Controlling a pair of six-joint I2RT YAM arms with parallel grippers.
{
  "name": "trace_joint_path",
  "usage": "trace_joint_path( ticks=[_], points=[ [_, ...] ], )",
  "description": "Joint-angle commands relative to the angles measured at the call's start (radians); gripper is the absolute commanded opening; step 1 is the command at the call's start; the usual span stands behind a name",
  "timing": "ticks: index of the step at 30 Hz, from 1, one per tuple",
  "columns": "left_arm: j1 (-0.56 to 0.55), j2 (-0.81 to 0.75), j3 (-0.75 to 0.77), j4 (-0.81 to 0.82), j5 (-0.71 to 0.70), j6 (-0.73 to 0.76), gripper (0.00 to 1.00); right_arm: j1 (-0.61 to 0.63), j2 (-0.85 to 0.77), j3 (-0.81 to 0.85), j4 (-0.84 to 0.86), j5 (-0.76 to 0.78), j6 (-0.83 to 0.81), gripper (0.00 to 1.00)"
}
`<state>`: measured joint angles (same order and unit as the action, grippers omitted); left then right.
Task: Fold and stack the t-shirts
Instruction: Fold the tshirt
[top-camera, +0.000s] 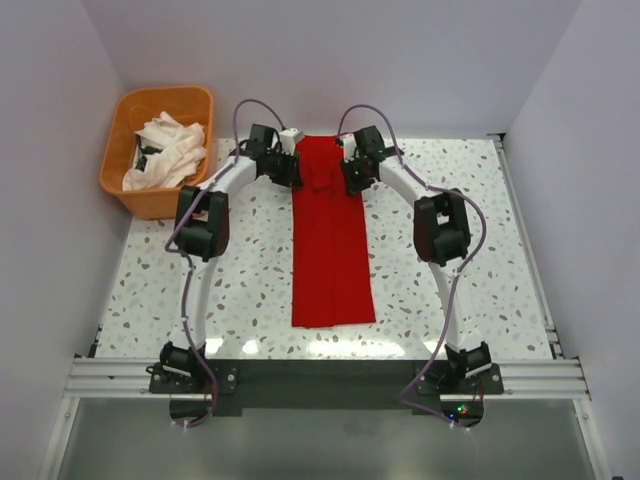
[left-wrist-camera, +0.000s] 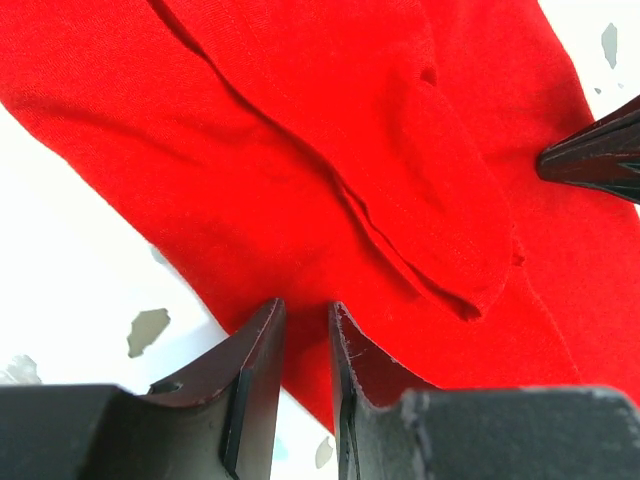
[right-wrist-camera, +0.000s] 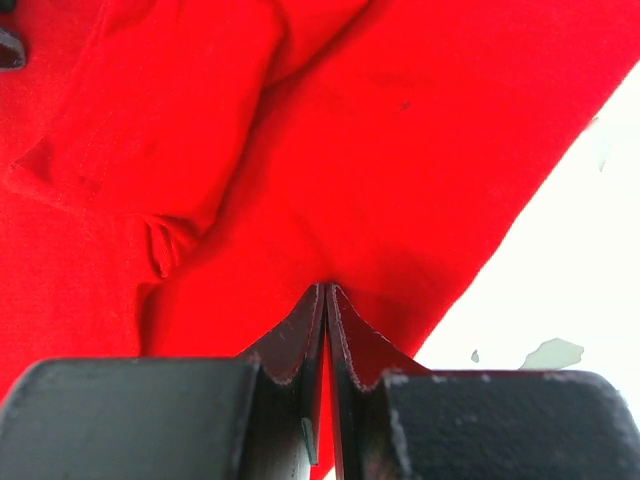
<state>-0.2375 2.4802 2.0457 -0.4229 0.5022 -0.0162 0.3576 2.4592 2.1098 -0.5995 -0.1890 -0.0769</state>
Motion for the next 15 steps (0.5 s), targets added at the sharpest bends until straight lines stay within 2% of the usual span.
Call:
trace_joint_path(
  ticks=[1,6,9,10,13,14,15],
  points=[
    [0.026,0.051,0.030,0.006,-0.047,-0.004,0.30,-0.011,0.038,0.038,0.026,0.068,0.022,0.09],
    [0.032,0.069,0.077,0.006,-0.051,0.012,0.31,-0.011,0.049,0.061,0.033,0.037,0.035,0.13],
    [0.032,0.051,0.077,0.013,-0.039,0.041,0.40,-0.011,0.032,0.073,0.030,0.010,0.037,0.17],
    [0.033,0.024,0.076,0.028,-0.013,0.042,0.47,-0.011,0.006,0.076,0.032,0.003,0.037,0.19],
    [0.035,-0.086,-0.003,0.113,0.053,0.038,0.55,-0.011,-0.078,0.082,0.041,-0.032,0.023,0.38],
    [0.037,-0.127,-0.042,0.152,0.067,0.033,0.57,-0.011,-0.106,0.072,0.052,-0.041,0.011,0.41],
    [0.037,-0.174,-0.085,0.246,0.076,0.030,0.60,-0.011,-0.144,0.059,0.062,-0.059,0.000,0.46]
  ],
)
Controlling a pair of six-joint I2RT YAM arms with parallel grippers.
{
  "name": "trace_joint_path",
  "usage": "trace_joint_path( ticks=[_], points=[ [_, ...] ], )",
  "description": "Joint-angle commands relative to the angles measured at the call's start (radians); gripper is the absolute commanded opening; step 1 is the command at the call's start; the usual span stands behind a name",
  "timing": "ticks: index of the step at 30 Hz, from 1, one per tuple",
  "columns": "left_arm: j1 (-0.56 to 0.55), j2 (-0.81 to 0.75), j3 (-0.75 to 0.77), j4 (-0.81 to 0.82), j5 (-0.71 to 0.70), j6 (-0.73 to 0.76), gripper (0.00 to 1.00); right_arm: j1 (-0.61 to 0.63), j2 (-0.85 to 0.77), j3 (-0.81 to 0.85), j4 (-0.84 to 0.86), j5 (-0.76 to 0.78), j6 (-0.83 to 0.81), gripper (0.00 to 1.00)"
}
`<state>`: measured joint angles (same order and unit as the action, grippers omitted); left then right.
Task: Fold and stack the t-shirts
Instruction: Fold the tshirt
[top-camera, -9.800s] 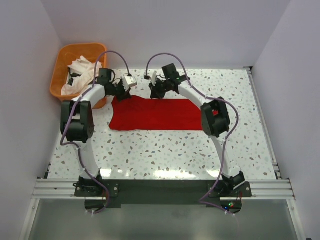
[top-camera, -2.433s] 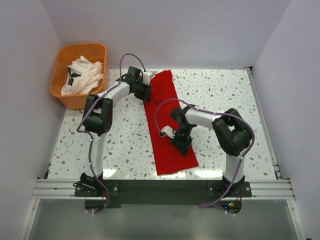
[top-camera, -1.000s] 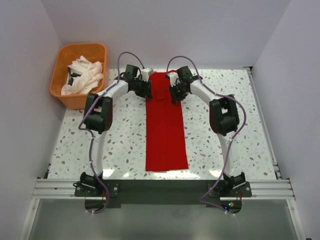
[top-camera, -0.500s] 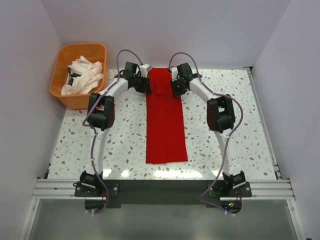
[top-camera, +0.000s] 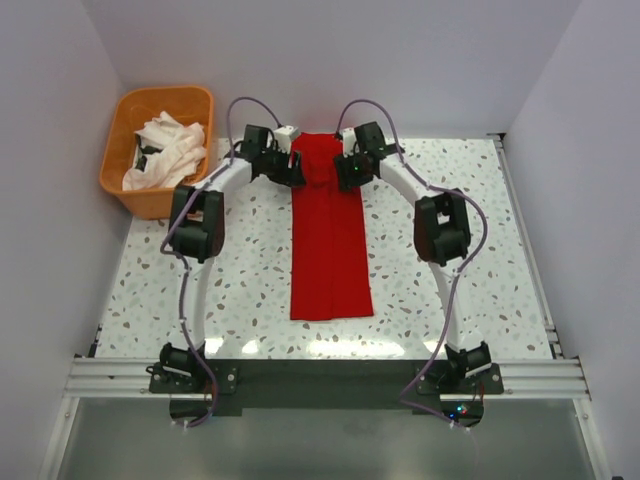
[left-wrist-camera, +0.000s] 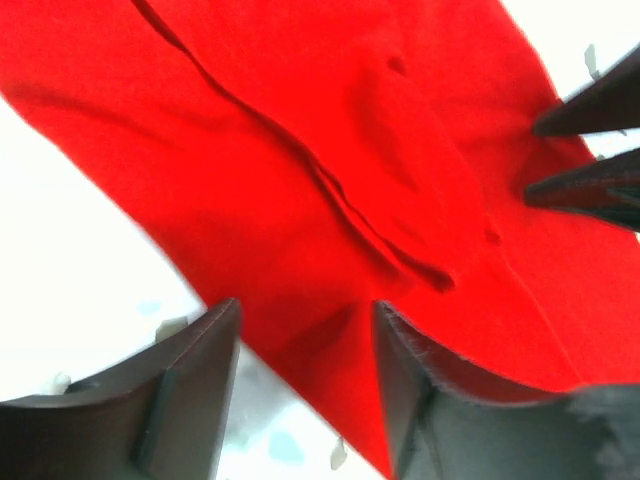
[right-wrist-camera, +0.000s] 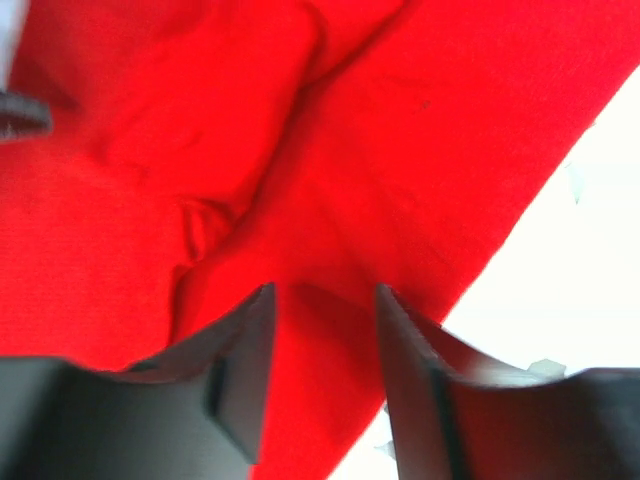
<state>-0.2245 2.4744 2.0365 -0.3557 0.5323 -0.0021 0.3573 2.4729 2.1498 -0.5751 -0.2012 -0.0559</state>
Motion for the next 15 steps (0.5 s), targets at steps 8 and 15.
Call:
trace_joint_path(
  ticks=[8,15],
  points=[
    [0.022,-0.632,-0.442,0.434,0.092,0.129,1.00,-0.011,-0.530,-0.178,0.152,-0.147,-0.254,0.85],
    [0.022,-0.946,-0.683,0.395,0.145,0.288,1.00,-0.009,-0.777,-0.438,0.129,-0.262,-0.475,0.91]
  ],
)
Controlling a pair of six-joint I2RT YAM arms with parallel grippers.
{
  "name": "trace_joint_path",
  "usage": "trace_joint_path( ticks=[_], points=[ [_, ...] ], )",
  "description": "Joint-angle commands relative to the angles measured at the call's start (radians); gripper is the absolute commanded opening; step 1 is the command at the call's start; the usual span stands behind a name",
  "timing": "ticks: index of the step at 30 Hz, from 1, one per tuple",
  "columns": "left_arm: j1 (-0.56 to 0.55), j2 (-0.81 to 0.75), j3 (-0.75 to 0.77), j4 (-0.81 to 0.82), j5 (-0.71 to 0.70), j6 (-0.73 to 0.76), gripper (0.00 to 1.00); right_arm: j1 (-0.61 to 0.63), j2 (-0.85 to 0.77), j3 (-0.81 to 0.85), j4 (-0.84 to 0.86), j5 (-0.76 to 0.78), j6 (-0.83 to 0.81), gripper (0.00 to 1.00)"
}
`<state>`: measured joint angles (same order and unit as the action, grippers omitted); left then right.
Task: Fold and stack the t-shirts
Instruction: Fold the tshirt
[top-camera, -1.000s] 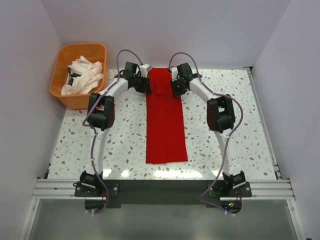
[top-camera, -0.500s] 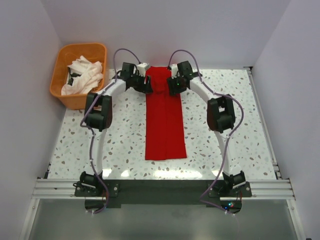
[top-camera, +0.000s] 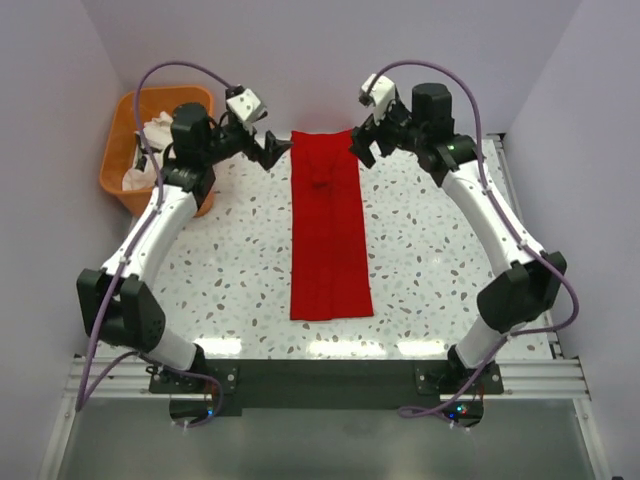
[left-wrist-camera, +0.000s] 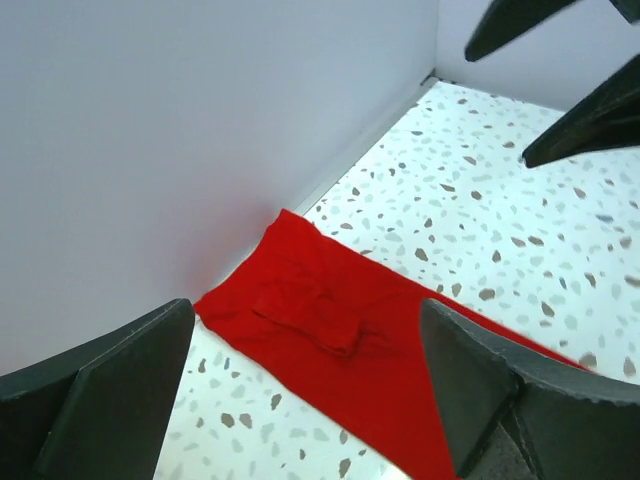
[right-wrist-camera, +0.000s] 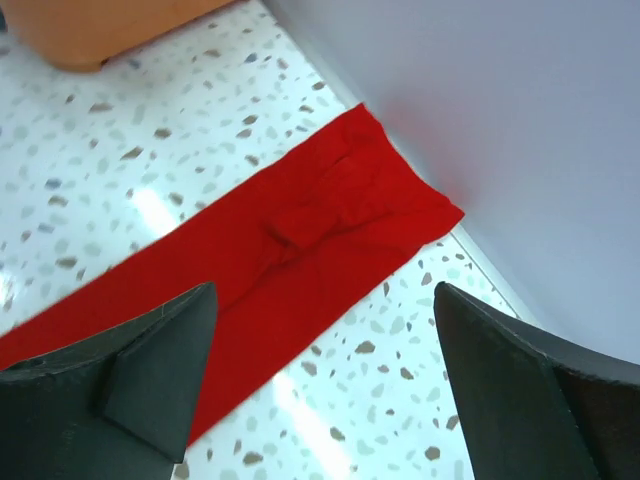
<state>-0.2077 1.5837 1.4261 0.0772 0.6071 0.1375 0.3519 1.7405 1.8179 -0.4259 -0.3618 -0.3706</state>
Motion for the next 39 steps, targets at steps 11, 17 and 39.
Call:
trace_joint_path(
  ticks=[11,17,39],
  points=[
    [-0.166,-0.467,-0.676,-0.424,0.257,0.775,0.98,0.105,-0.372,-0.663,-0.435,-0.299,-0.717,0.97],
    [-0.409,-0.548,-0.934,-0.249,0.123,0.840,0.87,0.257,-0.484,-0.960,-0.303,-0.256,-0.762,0.81],
    [-0.539,-0.255,-0.869,-0.290,-0.016,0.975,0.49,0.378,-0.328,-1.140,-0.057,-0.126,-0.844,0.49]
  ],
)
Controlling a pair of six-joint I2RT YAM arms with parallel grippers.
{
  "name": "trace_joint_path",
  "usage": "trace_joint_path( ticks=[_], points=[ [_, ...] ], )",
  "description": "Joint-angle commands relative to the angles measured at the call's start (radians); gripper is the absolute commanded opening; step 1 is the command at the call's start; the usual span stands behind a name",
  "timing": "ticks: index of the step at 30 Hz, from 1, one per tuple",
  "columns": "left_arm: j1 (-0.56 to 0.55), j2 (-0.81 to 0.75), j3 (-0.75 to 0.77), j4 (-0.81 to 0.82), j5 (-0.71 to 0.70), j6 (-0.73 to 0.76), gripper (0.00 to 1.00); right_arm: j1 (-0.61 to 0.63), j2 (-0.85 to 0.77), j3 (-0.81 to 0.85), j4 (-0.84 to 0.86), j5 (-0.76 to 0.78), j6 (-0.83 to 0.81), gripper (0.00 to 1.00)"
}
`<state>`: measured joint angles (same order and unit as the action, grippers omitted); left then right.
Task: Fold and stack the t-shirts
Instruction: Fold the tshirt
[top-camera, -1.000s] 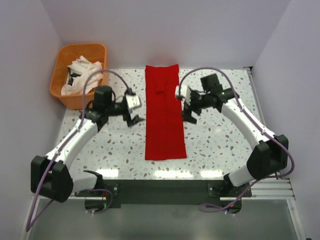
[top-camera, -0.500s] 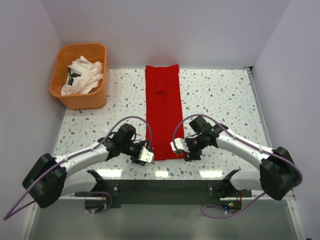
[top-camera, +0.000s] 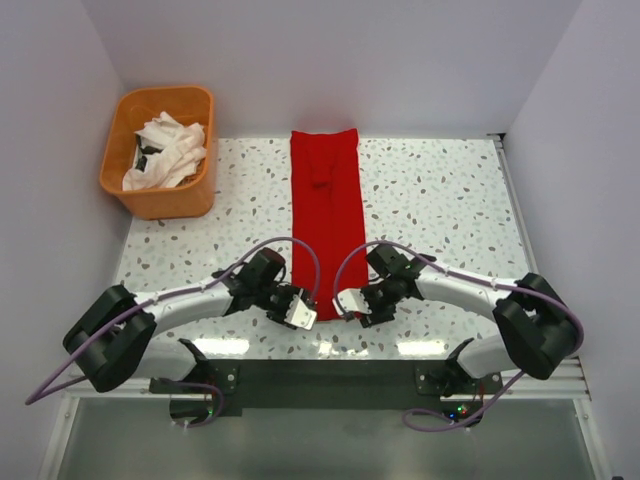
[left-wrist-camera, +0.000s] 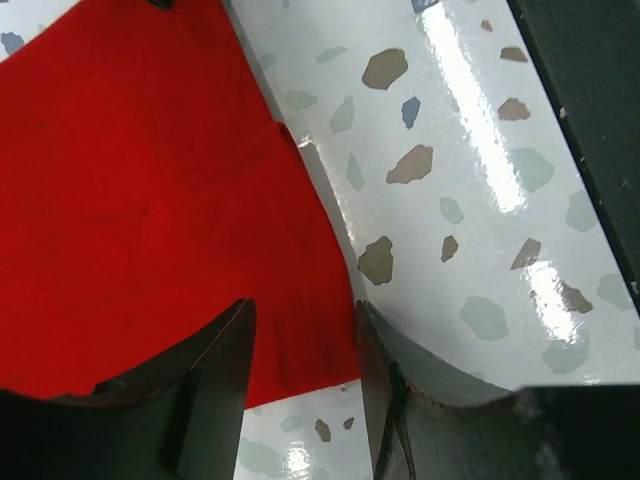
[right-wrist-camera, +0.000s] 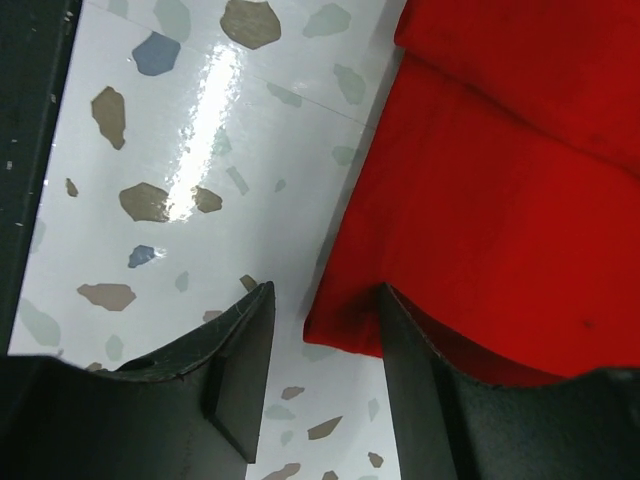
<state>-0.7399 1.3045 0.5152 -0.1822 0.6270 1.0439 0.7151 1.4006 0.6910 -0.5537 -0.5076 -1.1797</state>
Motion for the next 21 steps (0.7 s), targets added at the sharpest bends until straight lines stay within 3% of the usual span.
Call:
trace_joint_path(
  ticks=[1,10,14,15,17,21],
  points=[
    [-0.006,0.030,0.042,-0.040,-0.044,0.094,0.49,0.020,0.015,-0.022,0.087,0.041,-0.037,0.49],
    [-0.006,0.088,0.037,-0.083,-0.058,0.148,0.52,0.037,0.031,-0.085,0.150,0.115,-0.041,0.35],
    [-0.006,0.098,0.043,-0.094,-0.058,0.153,0.29,0.041,0.025,-0.090,0.169,0.121,-0.011,0.18],
    [-0.006,0.098,0.049,-0.097,-0.055,0.153,0.25,0.043,0.021,-0.088,0.175,0.116,0.000,0.09],
    [-0.007,0.085,0.055,-0.099,-0.052,0.139,0.19,0.047,0.006,-0.085,0.173,0.104,0.021,0.01],
    [-0.009,0.081,0.092,-0.125,-0.020,0.108,0.04,0.053,-0.032,-0.085,0.178,0.074,0.058,0.00]
  ],
)
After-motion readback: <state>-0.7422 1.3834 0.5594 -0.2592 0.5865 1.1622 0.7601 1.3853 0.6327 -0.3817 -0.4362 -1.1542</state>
